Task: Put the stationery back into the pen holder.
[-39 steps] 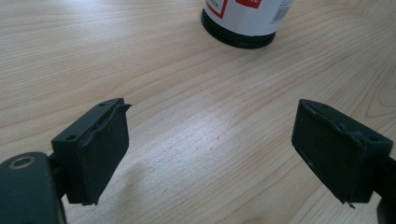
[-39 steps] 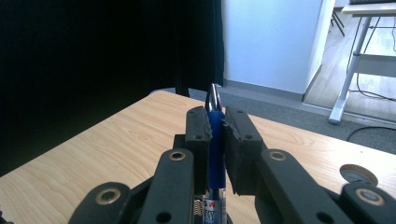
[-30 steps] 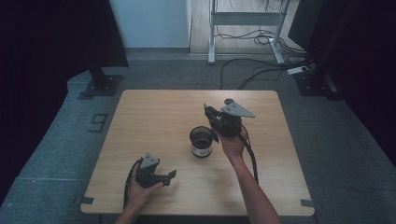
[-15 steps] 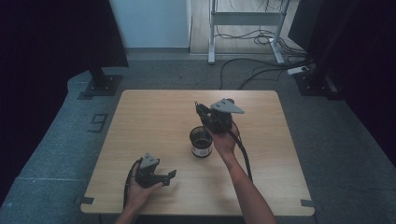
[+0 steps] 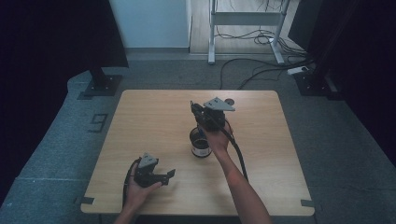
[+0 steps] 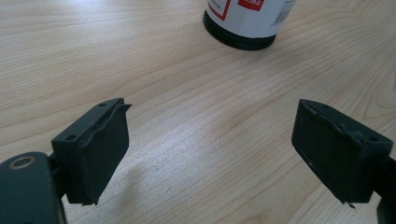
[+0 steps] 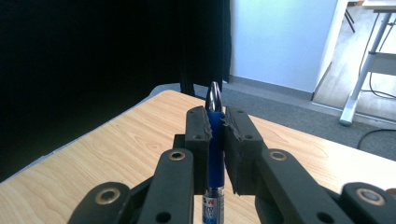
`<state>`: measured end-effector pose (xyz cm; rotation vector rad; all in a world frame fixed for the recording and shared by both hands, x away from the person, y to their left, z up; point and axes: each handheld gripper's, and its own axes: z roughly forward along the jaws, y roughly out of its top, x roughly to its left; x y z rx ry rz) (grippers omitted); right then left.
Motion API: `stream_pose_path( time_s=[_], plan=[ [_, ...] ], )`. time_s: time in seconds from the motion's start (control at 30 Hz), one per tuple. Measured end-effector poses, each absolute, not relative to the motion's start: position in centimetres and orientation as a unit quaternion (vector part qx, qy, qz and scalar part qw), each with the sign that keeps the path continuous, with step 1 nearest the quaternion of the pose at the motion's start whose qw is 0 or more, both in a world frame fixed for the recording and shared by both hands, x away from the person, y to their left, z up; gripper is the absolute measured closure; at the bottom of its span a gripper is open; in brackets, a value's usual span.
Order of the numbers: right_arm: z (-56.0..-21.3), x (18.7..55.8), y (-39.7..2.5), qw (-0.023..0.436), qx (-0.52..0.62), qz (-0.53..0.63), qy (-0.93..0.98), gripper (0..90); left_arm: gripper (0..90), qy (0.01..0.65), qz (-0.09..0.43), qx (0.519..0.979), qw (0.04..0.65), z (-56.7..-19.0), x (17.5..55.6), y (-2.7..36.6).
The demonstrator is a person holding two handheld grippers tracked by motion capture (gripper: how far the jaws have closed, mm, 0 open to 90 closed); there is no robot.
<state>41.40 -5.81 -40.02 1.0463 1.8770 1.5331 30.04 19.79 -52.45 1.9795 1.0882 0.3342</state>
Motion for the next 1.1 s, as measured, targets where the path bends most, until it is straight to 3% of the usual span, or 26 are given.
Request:
stream_pose_path(
  time_s=[1.1],
  plan=[
    [-46.2, 41.1, -7.7, 0.234, 0.41, 0.511, 0.718, 78.2, 11.2, 0.428, 0.129, 0.798, 0.404, -53.1, 30.0, 19.0]
  ],
)
